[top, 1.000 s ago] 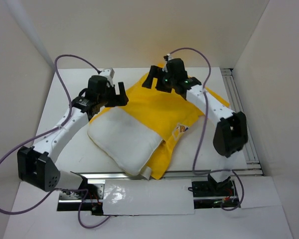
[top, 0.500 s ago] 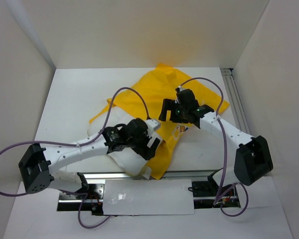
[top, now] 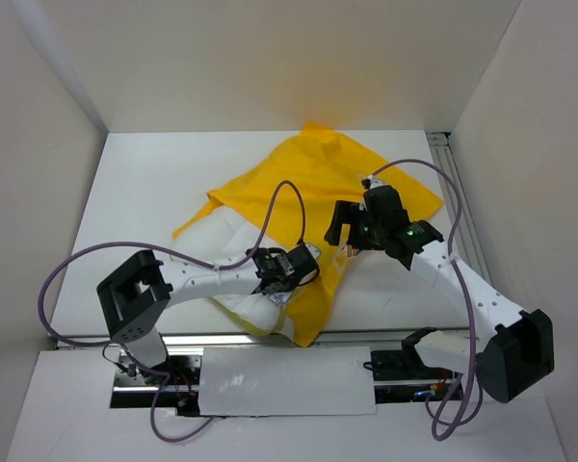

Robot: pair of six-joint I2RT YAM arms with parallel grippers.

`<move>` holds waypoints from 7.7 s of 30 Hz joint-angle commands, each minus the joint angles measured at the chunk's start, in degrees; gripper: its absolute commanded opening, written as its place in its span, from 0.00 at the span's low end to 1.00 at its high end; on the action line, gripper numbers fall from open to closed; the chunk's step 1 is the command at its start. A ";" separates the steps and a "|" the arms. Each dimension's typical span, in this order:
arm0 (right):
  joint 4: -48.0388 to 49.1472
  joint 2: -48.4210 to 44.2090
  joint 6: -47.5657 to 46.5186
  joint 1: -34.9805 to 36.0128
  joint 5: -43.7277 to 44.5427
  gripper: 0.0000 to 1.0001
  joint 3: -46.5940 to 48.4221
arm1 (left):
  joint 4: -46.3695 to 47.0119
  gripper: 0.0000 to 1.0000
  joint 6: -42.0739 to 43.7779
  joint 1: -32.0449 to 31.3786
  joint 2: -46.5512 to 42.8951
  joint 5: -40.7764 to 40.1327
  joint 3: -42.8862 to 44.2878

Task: Put the pillow into the pillowcase

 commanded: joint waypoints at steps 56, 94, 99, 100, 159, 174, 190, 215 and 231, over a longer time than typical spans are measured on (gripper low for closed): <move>8.08 -8.64 -5.71 4.15 -41.98 0.00 18.06 | 6.99 0.00 -21.32 18.89 8.27 -6.90 41.92; 0.60 36.33 -24.43 8.02 16.99 0.80 43.87 | -4.18 1.00 -19.04 42.18 -9.66 10.75 14.05; 1.22 48.65 -24.43 6.88 17.11 0.80 46.96 | -3.03 1.00 -17.73 45.43 -6.58 12.08 13.00; 0.35 49.53 -22.95 6.87 17.09 0.80 46.09 | -3.03 1.00 -16.94 45.44 -6.58 11.56 13.00; -7.13 62.73 -23.90 21.46 40.04 0.00 65.33 | 9.27 0.00 -13.42 47.20 -16.77 18.15 -13.10; -6.69 49.99 -23.66 24.54 -8.82 0.00 81.51 | 25.32 0.00 -12.44 34.63 -24.94 22.28 0.25; -3.54 41.99 -7.91 25.59 -19.66 0.00 79.93 | 41.01 0.00 -20.01 29.71 -26.09 -5.21 -3.08; 2.70 44.28 -5.71 20.68 -17.18 0.87 59.91 | 11.92 0.95 -21.87 30.15 -42.06 -4.19 -21.62; 5.71 10.36 -0.87 -11.83 -16.74 0.95 8.22 | 15.60 1.00 4.94 3.29 -24.28 -10.22 -10.92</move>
